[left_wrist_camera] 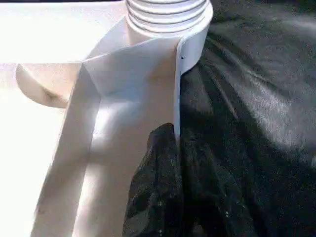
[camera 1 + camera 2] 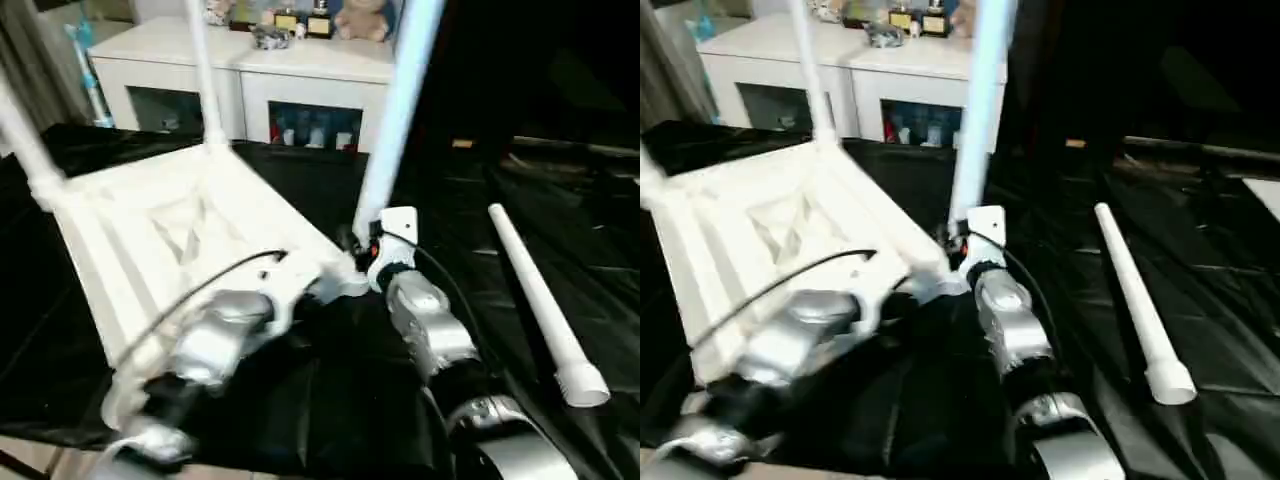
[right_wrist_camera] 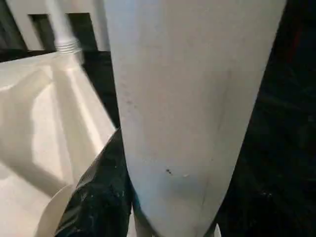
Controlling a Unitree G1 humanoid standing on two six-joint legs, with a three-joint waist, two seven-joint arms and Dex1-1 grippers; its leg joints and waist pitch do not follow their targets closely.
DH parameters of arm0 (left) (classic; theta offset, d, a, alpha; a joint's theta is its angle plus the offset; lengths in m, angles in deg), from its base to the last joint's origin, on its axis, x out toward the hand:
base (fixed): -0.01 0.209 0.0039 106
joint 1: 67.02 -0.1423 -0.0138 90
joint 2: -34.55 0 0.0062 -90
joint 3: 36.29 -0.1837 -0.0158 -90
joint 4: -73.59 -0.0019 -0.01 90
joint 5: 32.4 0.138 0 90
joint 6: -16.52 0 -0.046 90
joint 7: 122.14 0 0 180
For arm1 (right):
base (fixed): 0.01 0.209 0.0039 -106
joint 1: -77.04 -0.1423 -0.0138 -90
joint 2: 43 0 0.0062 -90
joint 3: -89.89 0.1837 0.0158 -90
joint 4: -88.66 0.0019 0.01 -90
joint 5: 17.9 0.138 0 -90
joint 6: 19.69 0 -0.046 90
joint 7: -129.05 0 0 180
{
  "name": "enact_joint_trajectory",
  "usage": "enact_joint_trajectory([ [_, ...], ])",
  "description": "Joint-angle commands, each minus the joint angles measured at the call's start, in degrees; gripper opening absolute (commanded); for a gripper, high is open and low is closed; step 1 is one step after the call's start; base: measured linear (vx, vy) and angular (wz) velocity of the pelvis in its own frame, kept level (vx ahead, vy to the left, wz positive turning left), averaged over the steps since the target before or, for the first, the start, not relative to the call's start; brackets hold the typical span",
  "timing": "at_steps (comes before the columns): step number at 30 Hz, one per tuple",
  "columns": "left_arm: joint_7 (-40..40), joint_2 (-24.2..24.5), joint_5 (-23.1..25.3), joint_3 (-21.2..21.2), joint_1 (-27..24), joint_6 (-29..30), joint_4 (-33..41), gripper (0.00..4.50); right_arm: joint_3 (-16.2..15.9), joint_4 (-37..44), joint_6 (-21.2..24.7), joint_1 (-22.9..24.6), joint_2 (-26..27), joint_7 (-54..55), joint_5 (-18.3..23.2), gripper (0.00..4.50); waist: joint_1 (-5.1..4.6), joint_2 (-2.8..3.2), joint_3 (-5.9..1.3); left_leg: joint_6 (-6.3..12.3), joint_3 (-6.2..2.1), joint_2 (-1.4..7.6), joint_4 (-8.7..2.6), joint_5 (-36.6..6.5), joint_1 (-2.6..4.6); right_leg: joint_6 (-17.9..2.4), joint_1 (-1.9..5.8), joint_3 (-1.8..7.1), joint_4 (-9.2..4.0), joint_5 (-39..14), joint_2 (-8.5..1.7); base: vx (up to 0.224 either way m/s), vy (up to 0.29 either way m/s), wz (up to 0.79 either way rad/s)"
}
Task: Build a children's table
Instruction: Insert table leg to table base
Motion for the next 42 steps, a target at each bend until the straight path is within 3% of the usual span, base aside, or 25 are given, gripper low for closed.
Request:
enact_joint_trajectory([
  [1,-0.47,-2.63,-0.24,-3.25,-1.60,2.36,-2.67,0.00,-1.23,-7.74,5.40,1.44,3.40,-0.30,1.03,1.83,1.19,-3.31,-1.95,-1.46,-2.52,2.76,2.12,-23.64,4.57,2.39,-5.61,5.19,-10.24,-38.32,-6.56,0.050,-0.141,0.14],
  [2,-0.63,-2.88,-0.10,-3.17,-1.46,2.57,-2.74,0.00,-1.06,-8.40,5.09,1.03,3.45,-0.08,0.66,1.83,1.54,-1.82,-0.18,0.60,-3.31,2.51,5.52,-15.36,4.33,1.50,-7.51,7.51,-14.74,-50.37,-9.93,0.050,-0.141,0.14],
  [3,-0.73,-2.98,0.06,-3.07,-1.37,2.71,-2.85,0.00,-0.84,-8.97,4.89,0.69,3.52,0.13,0.55,1.83,1.62,-0.92,-0.28,2.03,-6.52,3.12,5.09,-4.43,-1.89,-1.62,-1.34,8.14,-13.09,-49.17,-12.04,0.046,-0.053,-0.37],
  [4,-0.70,-2.91,0.14,-3.02,-1.33,2.73,-2.89,0.00,-0.68,-9.19,4.84,0.55,3.57,0.19,0.60,1.83,1.25,-0.25,0.56,-2.66,-7.49,3.72,-0.34,-8.34,-4.02,-2.23,0.43,3.13,-11.04,-44.03,-7.96,0.048,0.083,-0.56],
  [5,-0.66,-2.79,0.20,-2.98,-1.33,2.72,-2.92,0.00,-0.51,-9.38,4.81,0.44,3.61,0.26,0.69,1.83,1.37,1.19,-0.27,-4.74,-7.94,4.37,-2.62,-15.48,-2.94,-2.18,0.29,2.10,-9.57,-35.99,-5.15,0.048,0.083,-0.56],
  [6,-0.51,-2.48,0.36,-2.93,-1.34,2.77,-2.94,0.00,-0.44,-9.71,4.71,0.24,3.57,0.40,0.48,1.83,0.15,1.54,-0.31,-6.32,-8.44,5.07,-3.83,-29.89,-2.14,-2.27,-1.03,2.17,-7.80,-24.47,-3.30,0.024,0.073,-0.21],
  [7,-0.26,-2.02,0.60,-2.82,-1.37,2.75,-3.02,0.00,-0.13,-10.34,4.47,-0.13,3.55,0.71,0.26,1.83,0.46,1.63,-0.26,-5.90,-7.83,4.75,-4.05,-35.58,-0.86,-3.23,-1.78,2.90,-8.36,-21.35,-3.66,0.000,0.000,0.00],
  [8,-0.23,-1.98,0.61,-2.82,-1.37,2.75,-3.02,0.00,-0.15,-10.38,4.43,-0.16,3.53,0.73,0.19,1.83,0.72,1.75,-0.55,-4.78,-7.34,4.53,-4.02,-34.73,-0.23,-3.87,-1.88,3.54,-9.05,-21.56,-4.40,0.000,0.000,0.00],
  [9,0.00,-1.73,0.65,-2.81,-1.36,2.71,-3.06,0.00,-0.30,-10.78,3.98,-0.42,3.41,0.87,-0.63,1.83,0.76,1.85,-0.73,-4.51,-7.22,4.59,-4.14,-33.01,-0.35,-4.23,-1.64,3.66,-9.11,-20.06,-4.51,0.000,0.000,0.00],
  [10,0.13,-1.64,0.66,-2.83,-1.34,2.56,-3.17,0.00,-0.13,-10.93,3.86,-0.50,3.46,0.64,-0.70,1.83,0.54,1.34,-0.80,-3.71,-7.09,4.68,-4.66,-28.09,-1.59,-4.29,-0.33,3.42,-8.99,-15.81,-4.52,0.000,0.000,0.00],
  [11,0.14,-1.63,0.66,-2.83,-1.34,2.55,-3.17,0.00,-0.10,-10.95,3.85,-0.51,3.46,0.62,-0.71,1.83,0.61,1.20,-0.78,-3.31,-7.03,4.65,-4.90,-26.12,-2.03,-3.92,0.09,3.22,-8.97,-15.26,-4.51,0.000,0.000,0.00],
  [13,0.34,-1.52,0.70,-2.86,-1.31,2.45,-3.25,0.00,0.02,-11.50,3.59,-0.83,3.44,0.27,-1.13,1.83,0.72,1.03,-0.72,-2.63,-6.36,4.81,-4.89,-24.23,-1.46,-3.75,-0.57,3.61,-9.58,-17.71,-4.69,0.000,0.000,0.00],
  [15,0.65,-1.40,0.69,-2.94,-1.26,2.46,-3.22,0.00,-0.22,-11.94,3.40,-1.13,3.34,-0.24,-1.67,1.83,0.70,0.99,-0.50,-2.96,-6.29,4.78,-4.82,-26.82,-1.01,-3.11,-1.23,3.86,-10.20,-23.78,-4.96,0.000,0.000,0.00],
  [19,0.99,-1.38,0.69,-3.15,-1.27,2.37,-3.20,0.00,-0.09,-12.31,3.31,-1.25,3.31,-0.87,-1.82,1.83,0.85,0.89,-0.51,-2.80,-6.32,4.84,-4.90,-26.88,-1.08,-1.90,-1.50,4.05,-10.57,-25.87,-5.09,0.000,0.000,0.00],
  [21,1.33,-1.22,0.64,-3.21,-1.18,1.95,-3.37,0.00,0.19,-11.99,3.30,-1.29,3.40,-2.10,-1.41,2.39,0.88,0.80,-0.47,-2.61,-6.28,4.85,-4.88,-26.85,-1.03,-1.69,-1.63,4.11,-10.69,-26.61,-5.13,0.000,0.000,0.00],
  [23,1.66,-1.04,0.57,-3.25,-1.20,1.64,-3.32,0.00,0.41,-11.43,3.25,-1.26,3.51,-2.91,-0.98,2.55,0.90,0.91,-0.45,-2.54,-6.29,4.88,-4.91,-27.18,-0.95,-1.68,-1.76,4.16,-10.73,-27.07,-5.13,0.000,0.000,0.00],
  [27,3.21,-0.10,0.48,-3.77,-1.40,-0.41,-2.99,0.00,-0.05,-9.93,2.42,-1.41,3.15,-5.60,-0.82,2.87,1.06,0.74,-0.47,-1.87,-6.06,5.00,-5.09,-23.62,-1.70,-3.00,-1.09,4.06,-10.29,-22.53,-5.06,0.000,0.000,0.00],
  [29,4.07,0.48,0.40,-3.94,-1.61,-1.40,-2.70,0.00,-0.47,-8.75,2.19,-1.28,2.71,-6.46,-1.13,3.09,1.24,1.10,-0.44,-1.72,-5.88,5.06,-4.94,-22.88,-1.36,-3.26,-1.36,4.23,-10.48,-22.92,-5.24,0.000,0.000,0.00],
  [32,6.36,2.74,0.90,-5.12,-2.37,-4.11,-1.13,0.00,-1.14,-4.69,1.55,0.01,1.71,-10.90,-0.47,3.41,1.44,1.00,-0.45,-1.31,-5.71,5.25,-4.98,-21.07,-1.47,-3.80,-1.11,4.30,-10.36,-21.71,-5.28,0.000,0.000,0.00],
  [35,7.89,4.55,1.24,-5.73,-2.99,-5.80,0.43,0.00,-2.08,-1.31,1.12,1.27,0.52,-13.90,-0.63,3.63,1.58,0.95,-0.66,-0.36,-5.50,5.43,-5.01,-15.80,-1.93,-4.98,-0.34,4.16,-9.68,-15.20,-5.04,0.000,0.000,0.00],
  [39,11.19,7.02,0.55,-5.88,-4.39,-8.40,2.96,0.00,-4.19,5.97,2.27,4.32,-1.66,-20.17,-0.23,3.94,1.70,1.05,-0.71,1.03,-4.79,5.52,-4.59,-14.44,-1.63,-6.01,-0.65,4.25,-10.10,-18.34,-5.12,0.014,-0.011,0.00],
  [41,13.52,8.66,-0.01,-6.12,-5.15,-10.03,3.91,0.00,-5.04,9.59,3.65,5.77,-3.22,-22.78,-0.27,4.12,1.67,0.94,-1.10,1.36,-4.43,5.53,-4.31,-9.42,-1.88,-6.96,-0.25,4.10,-9.32,-11.74,-4.75,0.071,-0.044,0.00],
  [42,14.70,9.48,-0.27,-6.34,-5.49,-11.03,4.31,0.00,-5.45,11.19,4.23,6.41,-3.96,-23.82,-0.45,4.23,1.83,0.96,-1.52,2.23,-3.90,5.35,-3.67,-5.08,-1.64,-8.16,-0.17,3.97,-8.55,-4.60,-4.37,0.086,-0.044,0.03],
])
